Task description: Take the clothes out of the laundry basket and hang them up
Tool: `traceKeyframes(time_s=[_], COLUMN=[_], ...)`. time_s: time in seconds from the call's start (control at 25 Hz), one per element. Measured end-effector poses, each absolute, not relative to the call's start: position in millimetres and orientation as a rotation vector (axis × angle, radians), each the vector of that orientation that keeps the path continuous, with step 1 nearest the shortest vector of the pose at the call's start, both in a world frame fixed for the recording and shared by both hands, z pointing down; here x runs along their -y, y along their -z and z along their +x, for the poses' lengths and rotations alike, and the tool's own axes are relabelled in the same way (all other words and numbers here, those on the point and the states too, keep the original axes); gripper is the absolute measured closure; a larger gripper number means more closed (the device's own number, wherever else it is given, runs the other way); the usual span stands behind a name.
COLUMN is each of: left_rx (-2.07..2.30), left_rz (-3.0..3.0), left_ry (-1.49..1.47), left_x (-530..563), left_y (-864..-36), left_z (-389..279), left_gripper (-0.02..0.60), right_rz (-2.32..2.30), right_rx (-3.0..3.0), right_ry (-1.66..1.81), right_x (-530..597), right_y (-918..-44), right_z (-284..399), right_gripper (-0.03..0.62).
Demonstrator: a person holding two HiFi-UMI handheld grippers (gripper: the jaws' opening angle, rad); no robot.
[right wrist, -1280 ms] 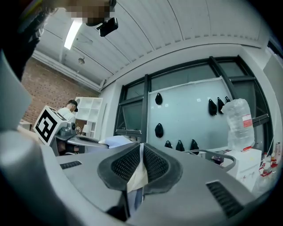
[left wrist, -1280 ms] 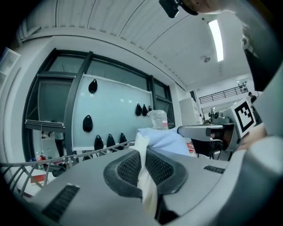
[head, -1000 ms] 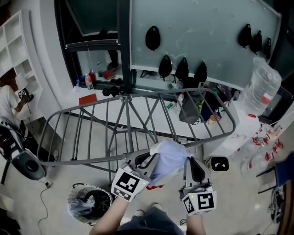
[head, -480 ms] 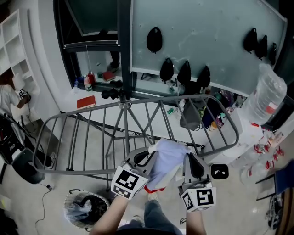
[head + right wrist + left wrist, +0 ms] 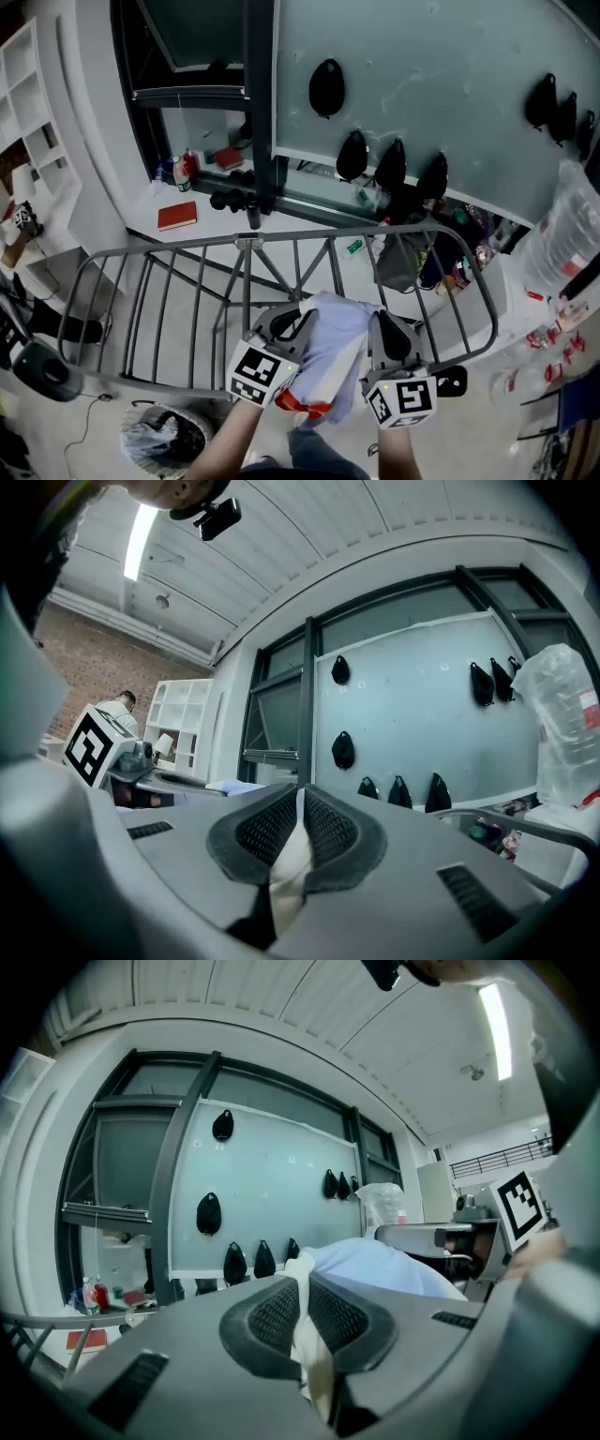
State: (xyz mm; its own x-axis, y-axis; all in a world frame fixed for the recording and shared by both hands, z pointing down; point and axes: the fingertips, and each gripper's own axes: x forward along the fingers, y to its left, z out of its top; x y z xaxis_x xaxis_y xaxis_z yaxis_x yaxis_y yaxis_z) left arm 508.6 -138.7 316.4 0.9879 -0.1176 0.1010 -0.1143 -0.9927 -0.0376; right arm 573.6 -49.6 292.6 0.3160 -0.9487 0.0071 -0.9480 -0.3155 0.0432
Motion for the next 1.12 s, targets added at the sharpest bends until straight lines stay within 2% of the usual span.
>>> traceKeyframes(time_s=[0.4, 1.12], left_rx=[-0.367, -0.548], left_rz=[-3.102, -3.112], left_ry=[0.236, 0.614], left_x=[206.8, 250.1], left_y=[-326.2, -413.1], left_z=[536.1, 529.4], left_gripper=[0.546, 0.545], right_rz=[2.411, 2.204], right_rx=[1.958, 1.937], right_ry=[-0.028, -0.228], right_x=[127.9, 189.8], right_y=[-304.3, -368.9], right_z=[613.5, 613.5], right_gripper=[0.569, 0.553])
